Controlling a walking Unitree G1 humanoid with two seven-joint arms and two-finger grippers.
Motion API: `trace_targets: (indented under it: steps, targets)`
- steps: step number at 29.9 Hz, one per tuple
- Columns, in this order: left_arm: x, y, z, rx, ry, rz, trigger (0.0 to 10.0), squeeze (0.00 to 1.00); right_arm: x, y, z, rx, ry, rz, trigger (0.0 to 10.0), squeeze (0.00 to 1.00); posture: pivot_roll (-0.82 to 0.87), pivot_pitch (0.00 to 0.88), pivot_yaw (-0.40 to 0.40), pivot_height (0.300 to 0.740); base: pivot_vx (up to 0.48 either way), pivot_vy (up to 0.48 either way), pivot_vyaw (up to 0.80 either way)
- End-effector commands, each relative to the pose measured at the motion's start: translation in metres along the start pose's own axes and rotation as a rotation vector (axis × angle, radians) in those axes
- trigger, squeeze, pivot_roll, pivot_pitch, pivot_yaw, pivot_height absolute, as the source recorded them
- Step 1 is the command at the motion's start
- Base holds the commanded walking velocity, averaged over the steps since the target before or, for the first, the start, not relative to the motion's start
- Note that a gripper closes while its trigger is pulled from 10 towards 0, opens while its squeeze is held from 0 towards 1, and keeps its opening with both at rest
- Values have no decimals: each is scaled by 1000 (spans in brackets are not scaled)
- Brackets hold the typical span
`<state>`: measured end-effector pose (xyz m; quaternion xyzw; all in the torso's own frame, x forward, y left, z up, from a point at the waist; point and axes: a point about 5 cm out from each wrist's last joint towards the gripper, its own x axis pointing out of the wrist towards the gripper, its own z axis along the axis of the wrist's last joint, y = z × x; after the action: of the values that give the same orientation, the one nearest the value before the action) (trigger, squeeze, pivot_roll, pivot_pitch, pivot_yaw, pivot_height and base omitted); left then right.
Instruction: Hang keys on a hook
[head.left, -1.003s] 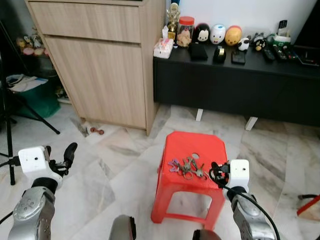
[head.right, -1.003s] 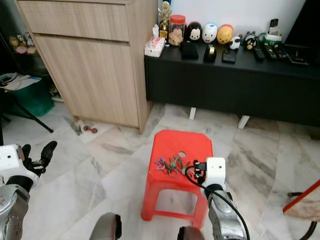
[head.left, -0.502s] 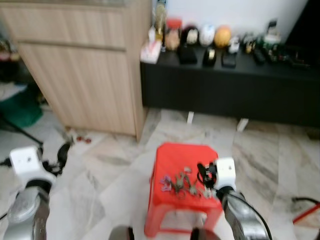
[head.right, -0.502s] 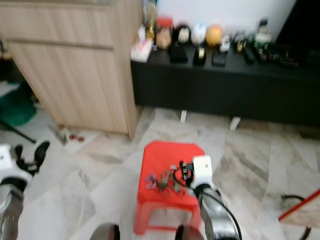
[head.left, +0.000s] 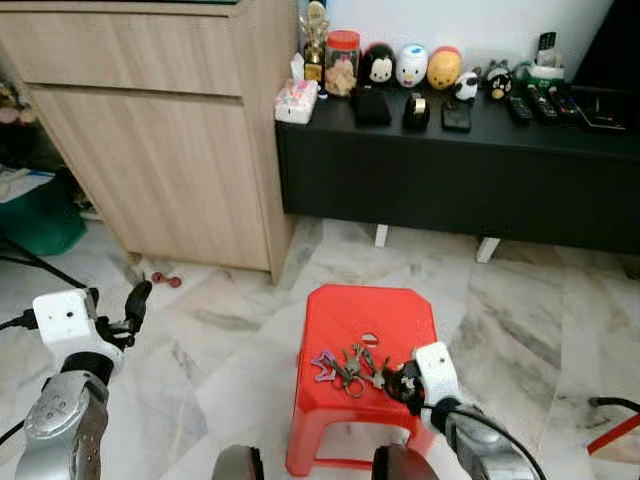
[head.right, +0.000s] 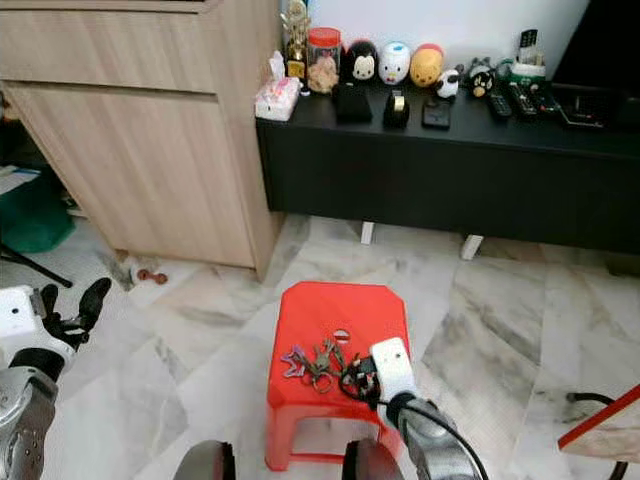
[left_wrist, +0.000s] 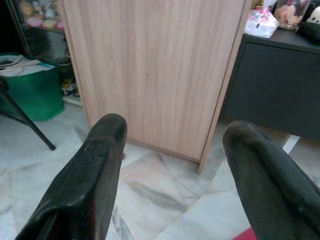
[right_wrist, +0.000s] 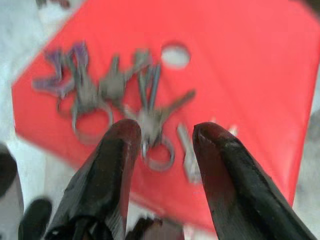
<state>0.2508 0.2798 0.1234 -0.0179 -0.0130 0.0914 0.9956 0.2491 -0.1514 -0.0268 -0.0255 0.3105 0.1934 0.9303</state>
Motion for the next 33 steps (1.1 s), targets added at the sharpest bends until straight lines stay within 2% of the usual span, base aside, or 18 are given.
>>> trace_targets:
  steps: [1, 5, 10, 17, 21, 33]
  targets:
    - [0, 3, 2, 26, -3, 5, 10000, 0, 1, -1, -1, -23, 19, 1, 10000, 0, 65, 53, -30, 621, 0, 0, 0]
    - [-1, 5, 2, 30, -4, 14, 10000, 0, 6, 4, -9, -42, 78, 15, 10000, 0, 80, 53, -40, 621, 0, 0, 0]
    - [-3, 5, 3, 31, -9, 21, 10000, 0, 8, 6, -10, -33, 86, 10, 10000, 0, 97, 54, -49, 621, 0, 0, 0]
    - [-9, 9, 4, 21, -25, 42, 10000, 0, 14, 7, 6, -18, -9, -12, 10000, 0, 118, 57, -60, 621, 0, 0, 0]
    - [-11, 11, 0, 20, -14, 52, 10000, 0, 15, 9, 9, -42, -24, 9, 10000, 0, 124, 57, -72, 621, 0, 0, 0]
    - [-7, 5, -2, 4, -20, 57, 10000, 0, 14, 9, 8, -18, -52, 12, 10000, 0, 114, 42, -70, 621, 0, 0, 530]
